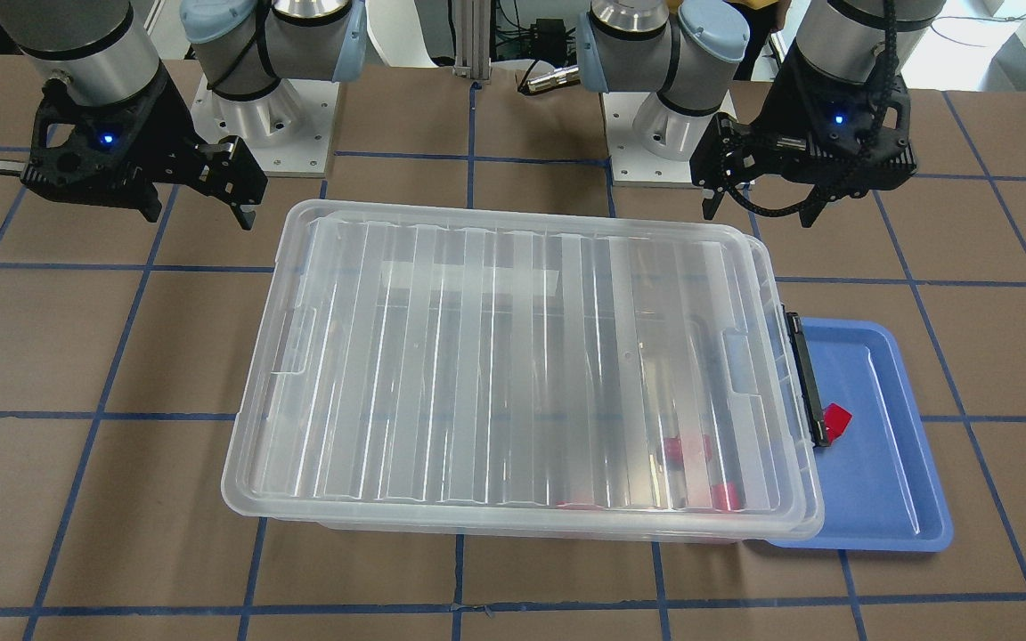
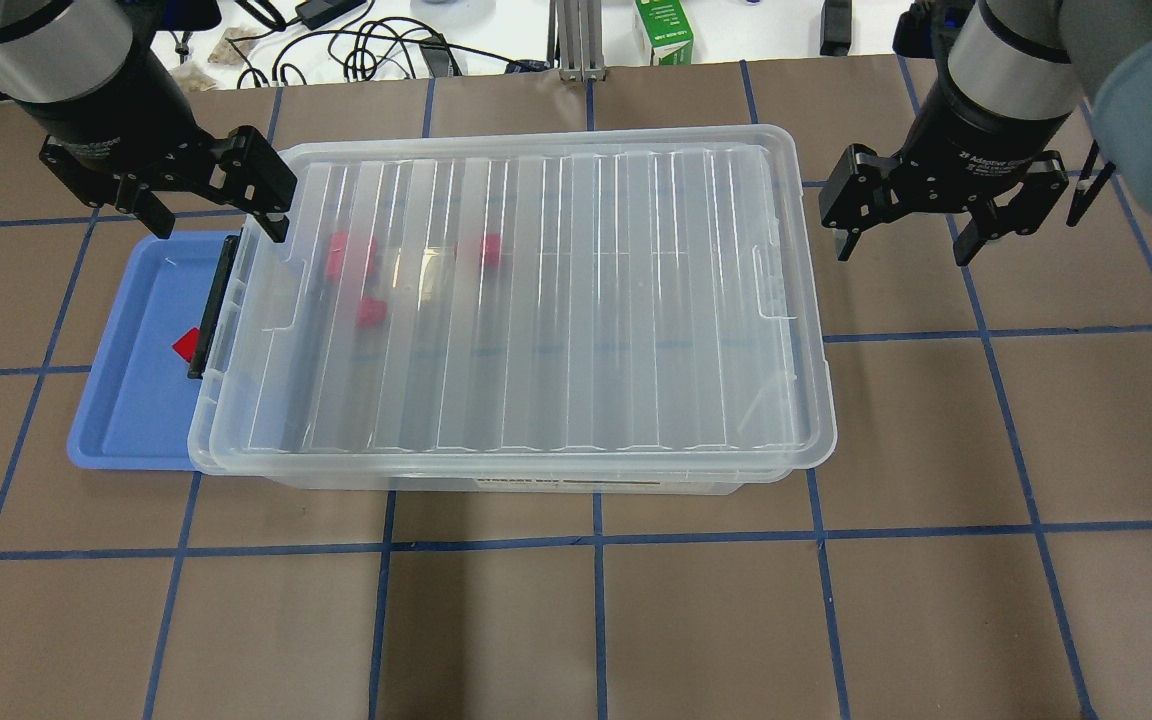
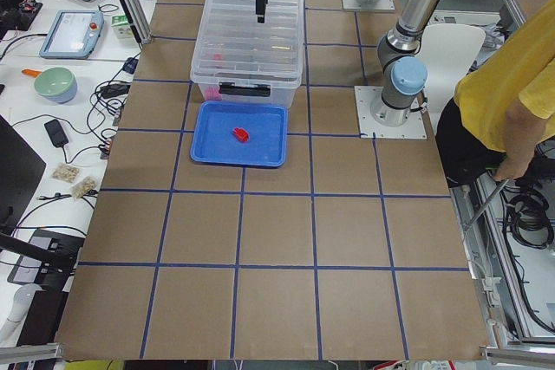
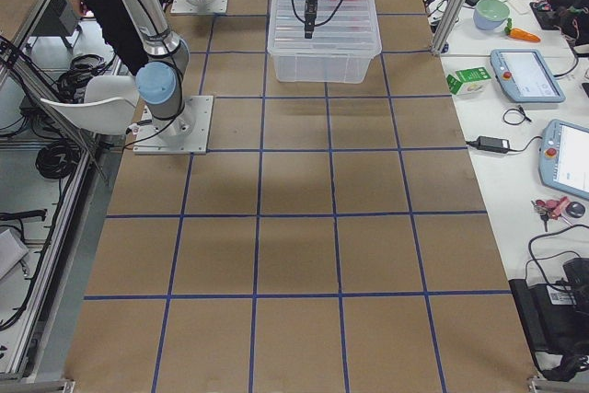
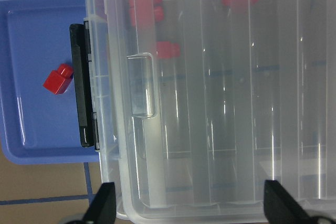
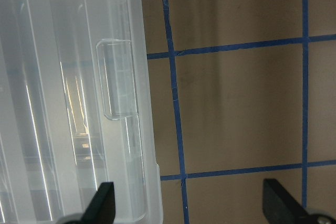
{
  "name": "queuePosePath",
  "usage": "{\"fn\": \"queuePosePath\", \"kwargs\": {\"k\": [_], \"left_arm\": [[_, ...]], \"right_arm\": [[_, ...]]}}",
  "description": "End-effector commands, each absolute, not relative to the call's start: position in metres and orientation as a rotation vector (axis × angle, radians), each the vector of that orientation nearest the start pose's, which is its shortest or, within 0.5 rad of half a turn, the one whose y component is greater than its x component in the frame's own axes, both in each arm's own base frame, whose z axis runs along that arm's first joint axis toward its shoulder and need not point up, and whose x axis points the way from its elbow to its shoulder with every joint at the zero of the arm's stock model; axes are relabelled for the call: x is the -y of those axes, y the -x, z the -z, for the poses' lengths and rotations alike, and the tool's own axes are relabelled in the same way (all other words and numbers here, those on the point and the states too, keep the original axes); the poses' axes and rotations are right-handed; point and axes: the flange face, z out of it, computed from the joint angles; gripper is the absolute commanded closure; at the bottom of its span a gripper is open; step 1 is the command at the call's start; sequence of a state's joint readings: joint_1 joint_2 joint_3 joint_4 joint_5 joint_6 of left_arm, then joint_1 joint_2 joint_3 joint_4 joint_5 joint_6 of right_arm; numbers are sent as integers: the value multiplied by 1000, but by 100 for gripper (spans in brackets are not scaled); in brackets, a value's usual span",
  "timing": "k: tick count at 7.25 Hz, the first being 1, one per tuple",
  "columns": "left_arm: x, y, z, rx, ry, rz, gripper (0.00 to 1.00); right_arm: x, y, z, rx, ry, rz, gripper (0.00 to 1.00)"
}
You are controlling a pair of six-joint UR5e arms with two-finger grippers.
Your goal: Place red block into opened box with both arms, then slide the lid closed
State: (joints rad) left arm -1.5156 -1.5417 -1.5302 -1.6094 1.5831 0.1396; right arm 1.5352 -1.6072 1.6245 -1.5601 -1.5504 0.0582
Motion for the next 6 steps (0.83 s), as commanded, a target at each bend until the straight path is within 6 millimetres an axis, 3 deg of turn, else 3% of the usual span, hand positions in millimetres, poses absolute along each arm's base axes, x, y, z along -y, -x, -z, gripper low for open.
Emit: {"fn": "queuePosePath", "kwargs": {"k": [1,6], "left_arm": [[488,105,-519,-3123,-132,48,0],[488,105,-518,-3123,-132,46,0]], "right_arm": [[478,-118,-478,-3121,-147,-43,0],[481,-120,-474,-3117,-137,-41,0]]}}
